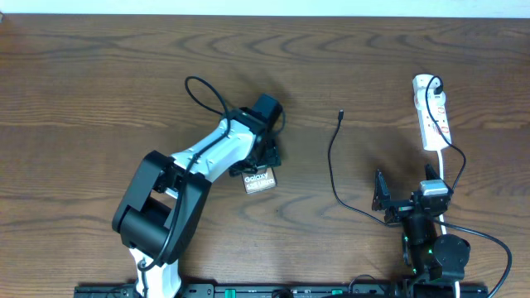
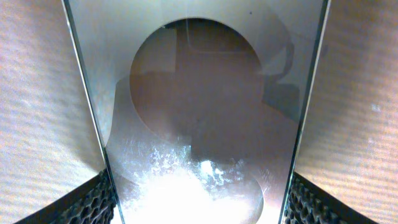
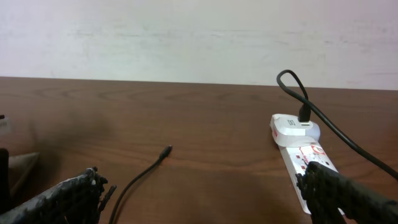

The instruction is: Plug charger to phone and switch on socket

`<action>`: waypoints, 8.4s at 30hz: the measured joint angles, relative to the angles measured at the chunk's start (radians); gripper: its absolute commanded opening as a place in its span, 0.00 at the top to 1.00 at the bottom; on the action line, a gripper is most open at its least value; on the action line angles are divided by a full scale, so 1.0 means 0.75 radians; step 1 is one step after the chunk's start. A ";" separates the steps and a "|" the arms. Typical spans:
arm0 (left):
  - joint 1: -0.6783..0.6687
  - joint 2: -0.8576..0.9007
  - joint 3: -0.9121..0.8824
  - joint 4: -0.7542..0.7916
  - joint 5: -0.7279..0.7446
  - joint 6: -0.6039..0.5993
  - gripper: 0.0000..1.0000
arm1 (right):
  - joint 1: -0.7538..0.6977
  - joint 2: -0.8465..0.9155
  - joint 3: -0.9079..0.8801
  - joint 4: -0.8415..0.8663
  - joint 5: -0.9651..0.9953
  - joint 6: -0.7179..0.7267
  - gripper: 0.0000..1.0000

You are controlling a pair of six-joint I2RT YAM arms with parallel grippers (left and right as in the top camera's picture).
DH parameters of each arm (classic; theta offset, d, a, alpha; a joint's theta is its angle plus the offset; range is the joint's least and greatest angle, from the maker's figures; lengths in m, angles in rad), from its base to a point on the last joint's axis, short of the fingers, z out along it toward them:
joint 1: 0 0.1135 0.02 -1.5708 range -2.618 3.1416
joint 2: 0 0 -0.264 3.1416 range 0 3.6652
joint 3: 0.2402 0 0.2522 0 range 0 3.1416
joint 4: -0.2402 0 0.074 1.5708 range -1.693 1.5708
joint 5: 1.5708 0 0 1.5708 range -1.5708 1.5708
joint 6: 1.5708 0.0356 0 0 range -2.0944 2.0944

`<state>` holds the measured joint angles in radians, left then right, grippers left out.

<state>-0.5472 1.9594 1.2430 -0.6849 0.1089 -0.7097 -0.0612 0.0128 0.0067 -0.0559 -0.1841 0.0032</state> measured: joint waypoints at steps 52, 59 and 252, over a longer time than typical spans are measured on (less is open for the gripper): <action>-0.027 0.036 0.029 0.111 -0.225 0.034 0.02 | 0.000 0.000 0.001 0.000 0.001 0.000 0.01; -0.065 0.036 0.029 0.111 -0.225 0.030 0.02 | 0.000 0.000 0.001 0.000 0.000 0.000 0.01; 0.201 0.114 -0.031 2.394 1.875 -0.730 0.74 | 0.244 2.053 1.196 -0.072 -1.434 0.555 0.99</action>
<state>-0.3965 2.0449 1.2198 1.1103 1.5154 -1.2575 0.1219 1.5524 0.9039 -0.1097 -1.2594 0.4198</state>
